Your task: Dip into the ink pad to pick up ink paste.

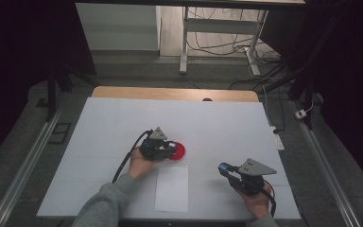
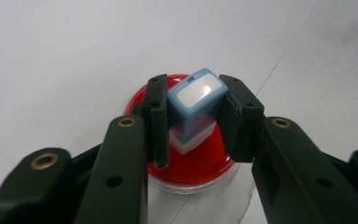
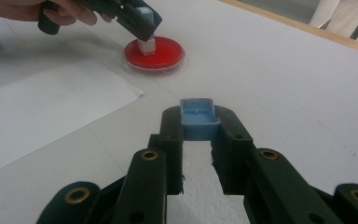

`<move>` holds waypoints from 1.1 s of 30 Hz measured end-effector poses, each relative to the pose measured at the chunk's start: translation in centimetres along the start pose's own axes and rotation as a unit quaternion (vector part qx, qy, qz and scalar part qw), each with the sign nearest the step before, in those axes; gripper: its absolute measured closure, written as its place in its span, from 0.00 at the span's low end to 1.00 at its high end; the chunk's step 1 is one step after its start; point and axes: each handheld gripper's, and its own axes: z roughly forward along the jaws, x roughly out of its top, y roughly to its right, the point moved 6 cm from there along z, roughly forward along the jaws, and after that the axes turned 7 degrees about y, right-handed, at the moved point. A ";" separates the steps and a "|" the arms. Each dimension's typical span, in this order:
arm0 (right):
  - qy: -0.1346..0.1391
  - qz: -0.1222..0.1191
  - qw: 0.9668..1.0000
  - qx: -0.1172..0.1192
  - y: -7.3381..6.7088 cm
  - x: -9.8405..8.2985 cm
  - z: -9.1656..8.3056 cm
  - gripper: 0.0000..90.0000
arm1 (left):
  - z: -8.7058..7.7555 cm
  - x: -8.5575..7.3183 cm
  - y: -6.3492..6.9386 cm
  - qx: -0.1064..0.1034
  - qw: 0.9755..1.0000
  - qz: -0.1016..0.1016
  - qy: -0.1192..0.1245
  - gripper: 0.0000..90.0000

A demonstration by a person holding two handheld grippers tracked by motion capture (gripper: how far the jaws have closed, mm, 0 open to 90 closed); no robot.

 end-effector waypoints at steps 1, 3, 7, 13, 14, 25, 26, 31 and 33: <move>0.000 0.000 1.000 0.000 0.0 0.0 0.0 0.82 | 0.0 0.0 0.0 0.001 1.000 0.000 0.000 0.73; 0.001 0.001 1.000 0.002 -0.1 0.0 0.0 0.82 | 0.0 0.1 0.1 0.003 1.000 0.001 0.001 0.73; 0.001 0.000 1.000 0.000 0.0 0.0 0.0 0.82 | -0.2 0.3 0.2 0.010 1.000 0.011 0.003 0.73; 0.002 0.000 1.000 0.002 -0.1 0.1 0.0 0.82 | -0.7 0.7 0.1 0.013 1.000 0.010 0.016 0.73; 0.002 -0.001 1.000 0.002 -0.1 0.1 0.0 0.82 | -0.8 0.8 0.1 0.013 1.000 0.009 0.019 0.73; 0.000 -0.001 1.000 0.002 -0.2 0.1 0.2 0.82 | -1.7 1.7 -0.3 0.006 0.999 -0.005 0.045 0.73; 0.000 -0.001 1.000 0.002 -0.2 0.1 0.2 0.82 | -1.7 1.8 -0.4 0.006 0.999 -0.004 0.045 0.73; -0.001 0.000 1.000 0.002 -0.2 0.0 0.2 0.82 | -1.5 1.7 -0.5 0.009 0.999 -0.001 0.046 0.73; -0.001 -0.001 1.000 0.002 -0.2 0.0 0.2 0.82 | -1.3 1.7 -0.5 0.009 0.999 -0.001 0.044 0.73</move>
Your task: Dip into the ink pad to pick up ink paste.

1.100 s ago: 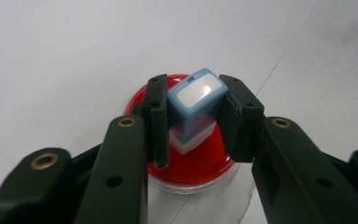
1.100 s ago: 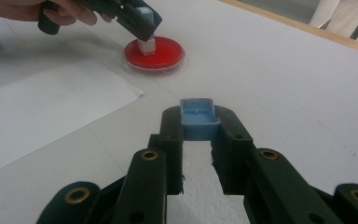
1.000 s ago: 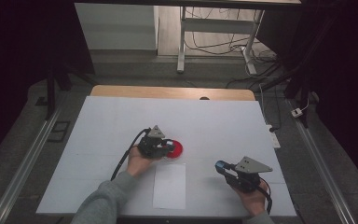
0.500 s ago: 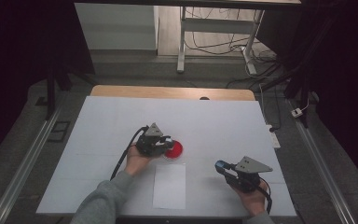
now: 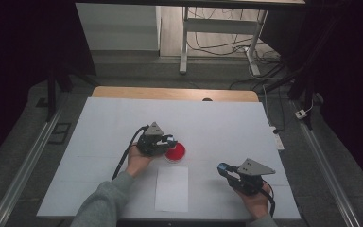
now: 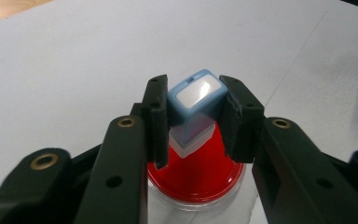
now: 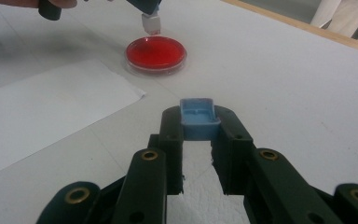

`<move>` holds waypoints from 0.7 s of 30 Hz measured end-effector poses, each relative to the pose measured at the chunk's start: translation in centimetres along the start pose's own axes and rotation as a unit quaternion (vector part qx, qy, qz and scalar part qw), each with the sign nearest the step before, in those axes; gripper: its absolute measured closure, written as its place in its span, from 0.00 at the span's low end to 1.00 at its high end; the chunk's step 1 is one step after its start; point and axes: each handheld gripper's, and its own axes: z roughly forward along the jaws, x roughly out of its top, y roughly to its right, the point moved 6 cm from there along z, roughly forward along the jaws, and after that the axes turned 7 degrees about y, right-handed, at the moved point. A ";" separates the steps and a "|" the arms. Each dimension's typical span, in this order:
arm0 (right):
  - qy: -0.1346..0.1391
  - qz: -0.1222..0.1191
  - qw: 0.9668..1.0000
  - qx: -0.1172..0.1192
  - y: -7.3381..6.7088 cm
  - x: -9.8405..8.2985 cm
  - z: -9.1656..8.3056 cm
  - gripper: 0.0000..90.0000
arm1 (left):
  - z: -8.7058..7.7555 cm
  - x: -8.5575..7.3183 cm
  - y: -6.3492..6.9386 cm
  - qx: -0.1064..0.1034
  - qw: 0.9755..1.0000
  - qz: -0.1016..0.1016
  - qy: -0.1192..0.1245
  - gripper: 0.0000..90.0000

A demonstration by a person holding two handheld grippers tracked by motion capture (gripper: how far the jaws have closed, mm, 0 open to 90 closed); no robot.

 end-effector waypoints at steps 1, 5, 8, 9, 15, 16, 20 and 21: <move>0.001 0.000 1.000 0.001 0.0 0.0 0.0 0.82 | 0.1 0.0 0.0 -0.001 1.000 0.000 -0.001 0.73; 0.000 0.000 1.000 0.001 0.1 0.0 0.0 0.82 | 0.5 -0.3 -0.1 -0.002 1.000 0.000 -0.008 0.73; 0.001 0.002 1.000 0.000 0.1 -0.1 0.0 0.82 | 0.7 -0.5 -0.1 -0.003 1.000 -0.001 -0.013 0.73; 0.001 0.001 1.000 0.000 0.1 -0.1 0.0 0.82 | 0.8 -0.5 -0.1 -0.003 1.000 -0.001 -0.014 0.73; 0.001 0.001 1.000 0.000 0.1 0.0 0.0 0.82 | 1.1 -0.8 0.0 -0.004 1.000 0.003 -0.022 0.73; 0.001 0.001 1.000 0.001 0.1 0.0 0.0 0.82 | 1.1 -0.9 0.0 -0.004 1.000 0.002 -0.023 0.73; 0.001 0.001 1.000 0.001 0.1 0.0 0.0 0.82 | 1.4 -1.2 -0.1 -0.005 1.000 0.001 -0.028 0.73; 0.001 0.001 1.000 0.001 0.1 0.0 0.0 0.82 | 1.4 -1.2 -0.1 -0.006 1.000 0.001 -0.028 0.73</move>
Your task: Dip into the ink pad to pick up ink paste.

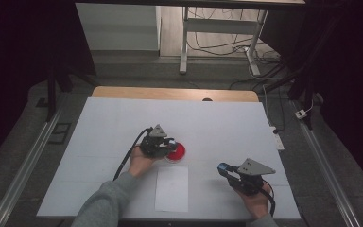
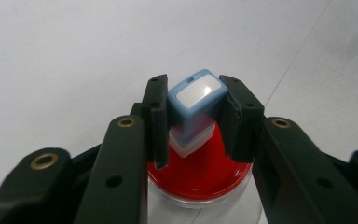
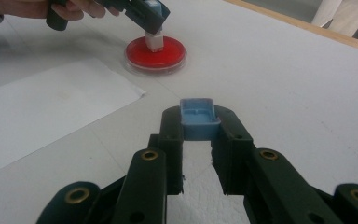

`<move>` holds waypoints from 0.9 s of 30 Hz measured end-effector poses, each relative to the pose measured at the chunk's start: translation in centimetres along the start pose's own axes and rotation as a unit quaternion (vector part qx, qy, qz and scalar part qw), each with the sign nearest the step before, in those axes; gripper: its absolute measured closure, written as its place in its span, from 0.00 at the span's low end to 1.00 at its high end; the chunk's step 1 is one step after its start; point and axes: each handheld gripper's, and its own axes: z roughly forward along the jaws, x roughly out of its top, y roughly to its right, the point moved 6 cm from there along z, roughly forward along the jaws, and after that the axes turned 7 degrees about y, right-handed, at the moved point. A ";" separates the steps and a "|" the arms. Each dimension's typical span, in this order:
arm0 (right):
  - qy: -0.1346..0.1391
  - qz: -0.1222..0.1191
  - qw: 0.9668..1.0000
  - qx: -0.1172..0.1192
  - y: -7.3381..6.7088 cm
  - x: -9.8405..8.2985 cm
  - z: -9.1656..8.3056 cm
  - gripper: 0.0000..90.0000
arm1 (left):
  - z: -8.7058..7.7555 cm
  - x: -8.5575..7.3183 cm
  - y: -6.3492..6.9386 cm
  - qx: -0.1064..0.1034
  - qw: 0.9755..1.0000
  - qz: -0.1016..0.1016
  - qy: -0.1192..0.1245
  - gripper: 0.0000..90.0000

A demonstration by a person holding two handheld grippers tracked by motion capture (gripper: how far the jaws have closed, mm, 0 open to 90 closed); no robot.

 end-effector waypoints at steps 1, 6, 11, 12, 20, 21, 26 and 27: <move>0.000 0.000 1.000 0.000 0.0 0.0 0.0 0.82 | 0.0 0.0 0.0 0.000 1.000 0.001 0.000 0.73; 0.001 -0.001 1.000 0.000 0.0 0.0 0.0 0.82 | 0.1 -0.1 0.1 0.001 1.000 0.005 -0.002 0.73; 0.000 0.000 1.000 0.000 0.0 0.0 0.0 0.82 | 0.2 -0.3 0.1 0.001 1.000 0.006 -0.008 0.73; 0.000 -0.001 1.000 0.000 0.0 0.0 0.0 0.82 | 0.3 -0.3 0.1 0.000 1.000 0.004 -0.007 0.73; -0.001 -0.002 1.000 0.001 -0.1 0.0 0.0 0.82 | 0.3 -0.4 0.1 -0.001 1.000 0.002 -0.005 0.73; -0.001 -0.002 1.000 0.001 -0.1 0.0 0.0 0.82 | 0.3 -0.4 0.1 -0.001 1.000 0.003 -0.005 0.73; 0.001 0.001 1.000 0.000 0.0 0.1 0.0 0.82 | 0.1 -0.2 0.1 0.002 1.000 0.004 0.000 0.73; 0.002 0.001 1.000 0.000 0.0 0.1 0.0 0.82 | 0.0 -0.1 0.1 0.003 1.000 0.007 0.001 0.73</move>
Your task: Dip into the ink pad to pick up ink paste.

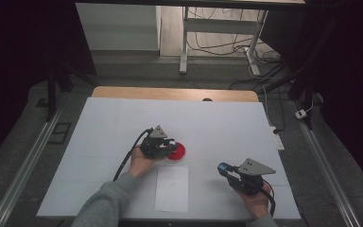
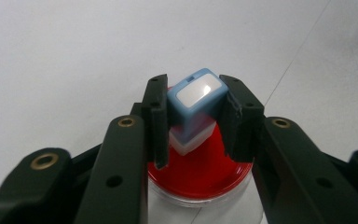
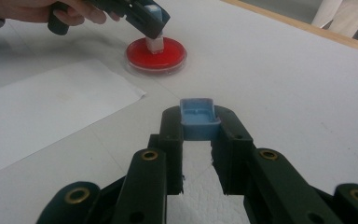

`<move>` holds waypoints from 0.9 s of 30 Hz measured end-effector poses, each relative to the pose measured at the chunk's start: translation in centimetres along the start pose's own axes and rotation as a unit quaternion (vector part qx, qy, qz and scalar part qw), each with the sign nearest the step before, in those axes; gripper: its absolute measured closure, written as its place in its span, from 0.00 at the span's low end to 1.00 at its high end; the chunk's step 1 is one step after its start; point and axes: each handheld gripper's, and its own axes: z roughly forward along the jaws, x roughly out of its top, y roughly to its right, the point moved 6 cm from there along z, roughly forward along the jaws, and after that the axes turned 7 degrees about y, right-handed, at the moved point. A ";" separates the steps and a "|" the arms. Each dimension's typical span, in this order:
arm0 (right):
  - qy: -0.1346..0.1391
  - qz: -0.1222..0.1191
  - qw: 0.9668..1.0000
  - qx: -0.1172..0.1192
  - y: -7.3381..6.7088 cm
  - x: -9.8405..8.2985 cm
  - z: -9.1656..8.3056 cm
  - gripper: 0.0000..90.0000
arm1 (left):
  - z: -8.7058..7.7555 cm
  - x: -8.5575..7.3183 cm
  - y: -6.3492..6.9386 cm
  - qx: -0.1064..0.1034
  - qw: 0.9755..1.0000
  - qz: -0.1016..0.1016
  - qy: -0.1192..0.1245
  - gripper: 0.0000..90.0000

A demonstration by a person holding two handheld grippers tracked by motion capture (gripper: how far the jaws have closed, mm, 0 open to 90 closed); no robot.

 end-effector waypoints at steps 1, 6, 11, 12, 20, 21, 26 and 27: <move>0.000 0.000 1.000 0.000 0.0 0.0 0.0 0.82 | 0.0 0.0 0.0 0.001 1.000 0.002 -0.001 0.73; 0.002 -0.003 1.000 0.000 0.0 0.1 0.0 0.82 | -0.1 0.1 0.1 0.004 1.000 0.006 -0.001 0.73; 0.002 -0.002 1.000 -0.001 0.0 0.1 0.0 0.82 | -0.2 0.2 0.2 0.001 1.000 0.006 0.003 0.73; 0.002 -0.003 1.000 -0.001 0.0 0.1 -0.1 0.82 | -0.3 0.3 0.2 0.001 1.000 0.006 0.004 0.73; 0.005 -0.001 1.000 0.000 0.0 0.1 -0.1 0.82 | -0.9 0.7 0.1 0.003 1.000 0.001 0.014 0.73; 0.003 -0.002 1.000 -0.001 0.0 0.1 -0.1 0.82 | -1.0 0.7 0.0 0.002 1.000 0.000 0.016 0.73; 0.003 -0.002 1.000 -0.001 0.0 0.1 -0.1 0.82 | -1.4 1.0 0.0 0.002 1.000 -0.001 0.021 0.73; 0.003 -0.002 1.000 -0.001 0.0 0.1 -0.1 0.82 | -1.5 1.1 0.0 0.002 1.000 -0.001 0.022 0.73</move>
